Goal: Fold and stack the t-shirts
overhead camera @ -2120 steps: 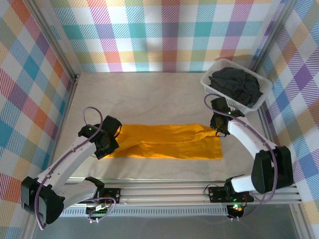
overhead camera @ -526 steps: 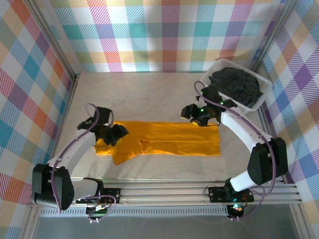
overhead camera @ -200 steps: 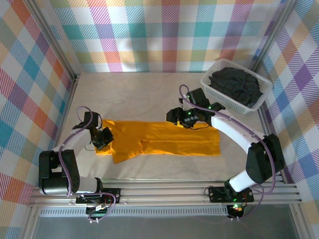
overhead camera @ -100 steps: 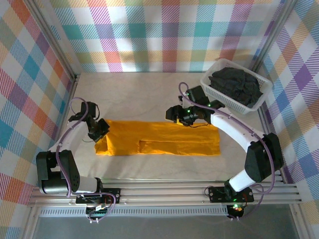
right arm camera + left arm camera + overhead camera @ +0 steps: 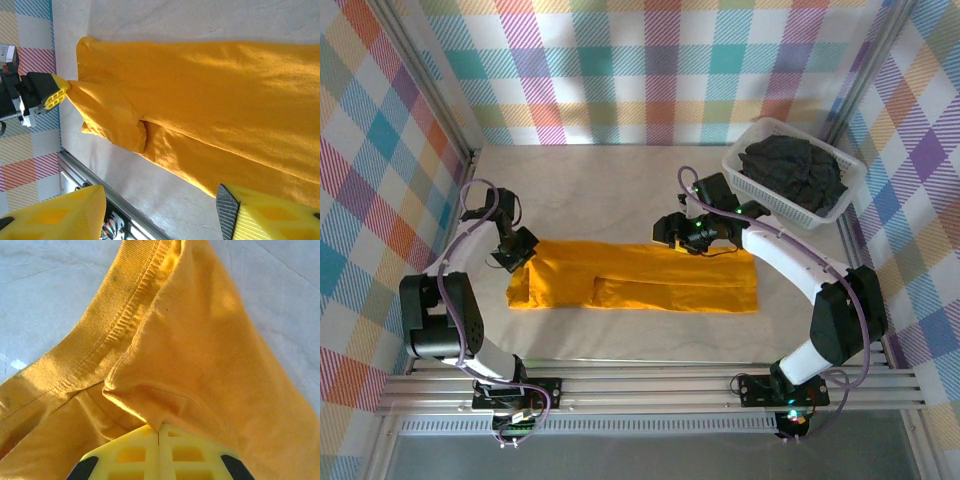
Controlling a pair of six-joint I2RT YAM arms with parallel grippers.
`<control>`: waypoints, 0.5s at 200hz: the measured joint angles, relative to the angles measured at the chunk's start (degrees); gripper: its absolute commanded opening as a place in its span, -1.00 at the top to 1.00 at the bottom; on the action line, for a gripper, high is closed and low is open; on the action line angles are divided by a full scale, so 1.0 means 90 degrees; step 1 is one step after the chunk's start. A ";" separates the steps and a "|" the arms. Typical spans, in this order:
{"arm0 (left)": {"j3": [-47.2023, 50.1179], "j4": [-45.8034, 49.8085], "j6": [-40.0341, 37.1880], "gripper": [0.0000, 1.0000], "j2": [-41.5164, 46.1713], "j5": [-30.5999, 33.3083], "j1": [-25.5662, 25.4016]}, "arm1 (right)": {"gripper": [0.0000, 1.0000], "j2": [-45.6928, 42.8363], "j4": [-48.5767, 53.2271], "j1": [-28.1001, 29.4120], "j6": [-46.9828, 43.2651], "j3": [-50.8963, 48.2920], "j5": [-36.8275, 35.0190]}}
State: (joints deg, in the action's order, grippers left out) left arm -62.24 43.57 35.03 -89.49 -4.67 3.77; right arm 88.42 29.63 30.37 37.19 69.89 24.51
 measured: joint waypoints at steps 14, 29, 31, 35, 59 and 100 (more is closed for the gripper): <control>-0.0080 0.0007 -0.0015 1.00 -0.0177 0.0044 0.0000 | -0.23 -0.0002 0.0000 0.0000 0.0000 -0.0024 0.0000; -0.0228 0.0012 -0.0019 1.00 -0.0357 0.0102 0.0000 | -0.23 -0.0010 0.0005 0.0000 0.0000 -0.0080 -0.0002; -0.0257 0.0017 -0.0022 1.00 -0.0384 0.0104 0.0000 | -0.23 -0.0012 0.0005 0.0000 0.0000 -0.0090 -0.0002; -0.0311 0.0015 -0.0034 1.00 -0.0440 0.0109 0.0000 | -0.23 -0.0015 0.0015 0.0000 0.0000 -0.0100 -0.0002; -0.0583 -0.0007 -0.0068 1.00 -0.0767 0.0143 -0.0019 | -0.23 -0.0032 0.0051 -0.0002 0.0000 -0.0143 -0.0007; -0.0648 0.0029 -0.0233 0.04 -0.1100 0.0568 -0.0032 | -0.20 -0.0177 0.0155 -0.0005 -0.0022 -0.0243 -0.0214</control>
State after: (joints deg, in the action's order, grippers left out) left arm -68.07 43.83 32.93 -99.39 0.45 3.49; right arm 86.83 31.03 30.33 36.99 67.70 22.59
